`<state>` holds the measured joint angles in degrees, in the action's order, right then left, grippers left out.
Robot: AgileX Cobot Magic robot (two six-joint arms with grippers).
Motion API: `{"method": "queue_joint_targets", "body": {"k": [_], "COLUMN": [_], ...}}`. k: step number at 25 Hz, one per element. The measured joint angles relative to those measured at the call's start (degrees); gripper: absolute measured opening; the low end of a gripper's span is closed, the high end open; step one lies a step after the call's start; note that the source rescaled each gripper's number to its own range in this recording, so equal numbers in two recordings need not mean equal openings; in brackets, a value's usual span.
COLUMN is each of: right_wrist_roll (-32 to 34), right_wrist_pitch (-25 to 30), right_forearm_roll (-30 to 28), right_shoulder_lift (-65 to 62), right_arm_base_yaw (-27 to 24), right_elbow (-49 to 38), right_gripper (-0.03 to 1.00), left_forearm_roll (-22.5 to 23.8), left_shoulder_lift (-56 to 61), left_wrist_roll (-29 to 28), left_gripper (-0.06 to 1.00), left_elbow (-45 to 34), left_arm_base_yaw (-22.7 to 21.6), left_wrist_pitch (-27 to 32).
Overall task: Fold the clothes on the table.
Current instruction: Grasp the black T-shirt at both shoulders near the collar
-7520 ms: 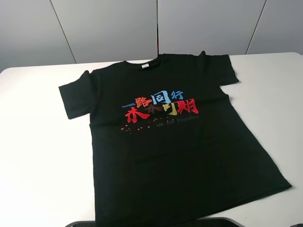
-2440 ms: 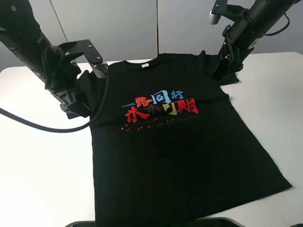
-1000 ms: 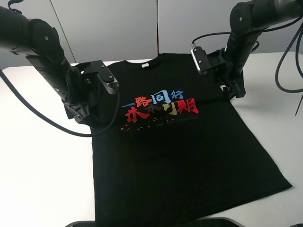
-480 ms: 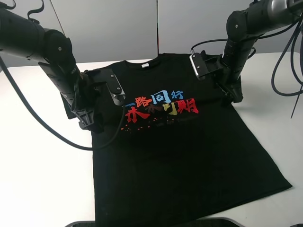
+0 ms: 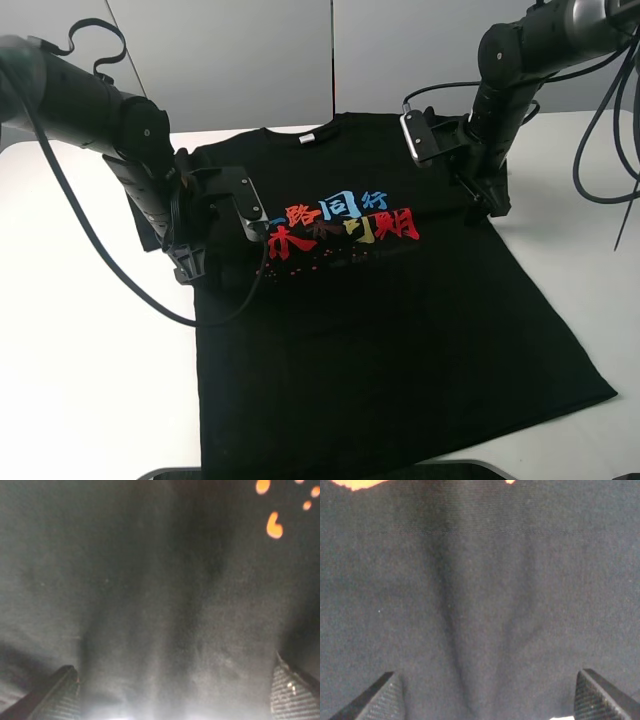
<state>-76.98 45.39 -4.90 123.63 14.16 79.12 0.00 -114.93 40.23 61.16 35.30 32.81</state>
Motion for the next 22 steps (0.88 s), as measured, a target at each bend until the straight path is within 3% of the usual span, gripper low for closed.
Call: {"method": "queue_joint_targets", "body": {"k": [22], "right_wrist_roll": [0.0], "right_wrist_pitch": [-0.19], "right_forearm_roll": [1.84], "right_shoulder_lift": [0.0], "right_arm_base_yaw": [0.0], "right_elbow": [0.0], "right_gripper": [0.75], "left_forearm_roll": [0.63], "left_shoulder_lift": [-2.34], "left_wrist_roll": [0.0], "left_gripper": [1.0], "left_elbow": [3.07], "left_arm_base_yaw": [0.0], "left_wrist_pitch": [-0.51]}}
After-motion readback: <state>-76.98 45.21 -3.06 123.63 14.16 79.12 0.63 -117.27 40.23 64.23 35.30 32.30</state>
